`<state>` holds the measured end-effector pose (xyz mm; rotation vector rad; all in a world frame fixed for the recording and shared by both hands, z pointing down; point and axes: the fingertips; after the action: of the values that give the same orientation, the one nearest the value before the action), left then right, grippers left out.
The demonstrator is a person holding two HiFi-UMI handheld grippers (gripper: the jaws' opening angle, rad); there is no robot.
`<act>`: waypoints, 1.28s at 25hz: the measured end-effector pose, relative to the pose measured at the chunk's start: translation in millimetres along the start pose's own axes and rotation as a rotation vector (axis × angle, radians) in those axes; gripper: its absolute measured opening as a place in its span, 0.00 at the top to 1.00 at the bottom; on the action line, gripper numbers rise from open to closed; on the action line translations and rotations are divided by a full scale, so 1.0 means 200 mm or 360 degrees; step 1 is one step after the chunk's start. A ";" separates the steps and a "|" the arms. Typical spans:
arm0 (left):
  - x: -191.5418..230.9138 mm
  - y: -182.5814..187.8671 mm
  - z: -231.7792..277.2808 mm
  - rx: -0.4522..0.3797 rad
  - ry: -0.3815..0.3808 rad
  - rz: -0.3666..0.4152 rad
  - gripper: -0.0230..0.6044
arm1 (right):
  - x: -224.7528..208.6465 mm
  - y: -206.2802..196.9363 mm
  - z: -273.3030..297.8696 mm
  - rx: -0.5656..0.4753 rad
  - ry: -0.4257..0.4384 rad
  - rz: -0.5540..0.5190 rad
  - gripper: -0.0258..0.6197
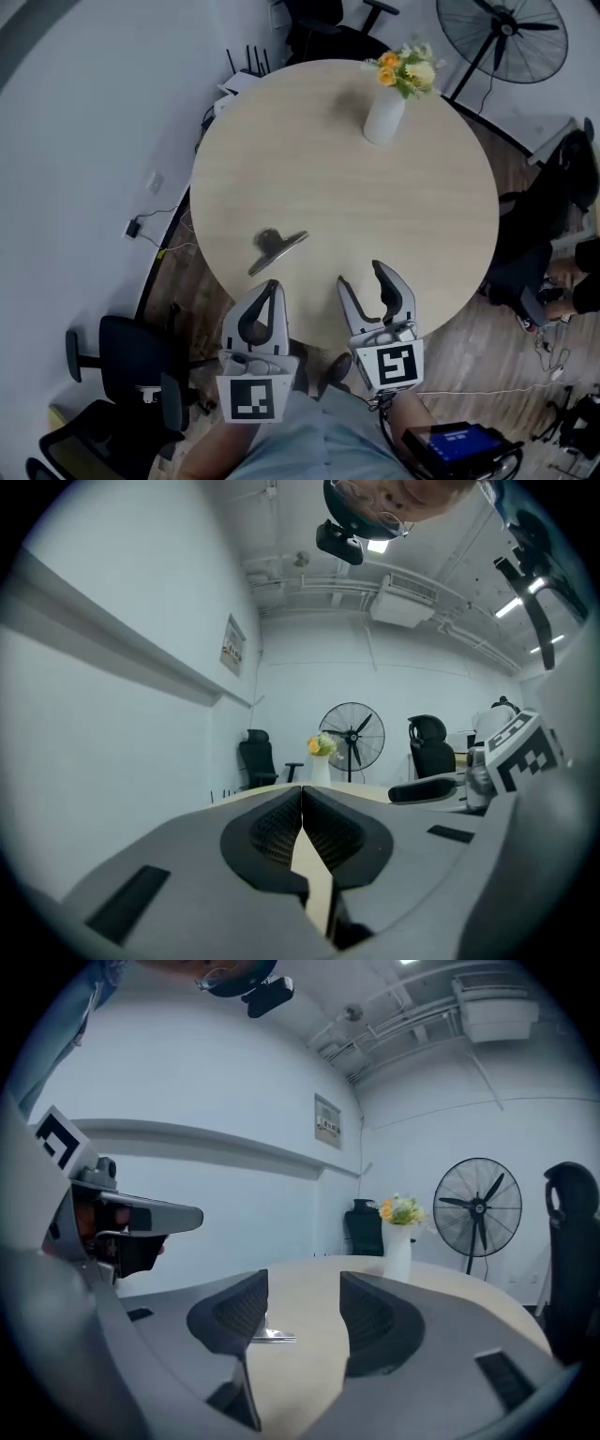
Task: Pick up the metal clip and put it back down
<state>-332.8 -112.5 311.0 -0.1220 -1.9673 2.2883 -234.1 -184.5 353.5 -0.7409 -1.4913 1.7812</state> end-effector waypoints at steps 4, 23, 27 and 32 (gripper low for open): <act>-0.41 0.17 -0.10 -0.0132 -0.0079 0.0052 0.93 | -0.20 0.11 -0.46 -0.0106 -0.0117 -0.0006 0.55; -1.05 0.43 -0.47 -0.0312 -0.0252 0.0132 0.93 | -0.36 0.37 -1.26 -0.0364 -0.0313 -0.0047 0.86; -1.08 0.41 -0.48 -0.0310 -0.0267 0.0148 0.93 | -0.37 0.37 -1.28 -0.0377 -0.0321 -0.0057 0.87; -1.10 0.42 -0.48 -0.0319 -0.0281 0.0157 0.93 | -0.38 0.38 -1.29 -0.0394 -0.0313 -0.0053 0.88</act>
<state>-105.2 -63.2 208.8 -0.0366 -2.3266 2.2230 2.8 -100.2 233.1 -0.6699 -1.8688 1.7026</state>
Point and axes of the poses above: the fingertips, and each gripper's own axes: z forward along the fingers, x to its left, y out of its top, and after that the axes turned 2 degrees about y, right-handed
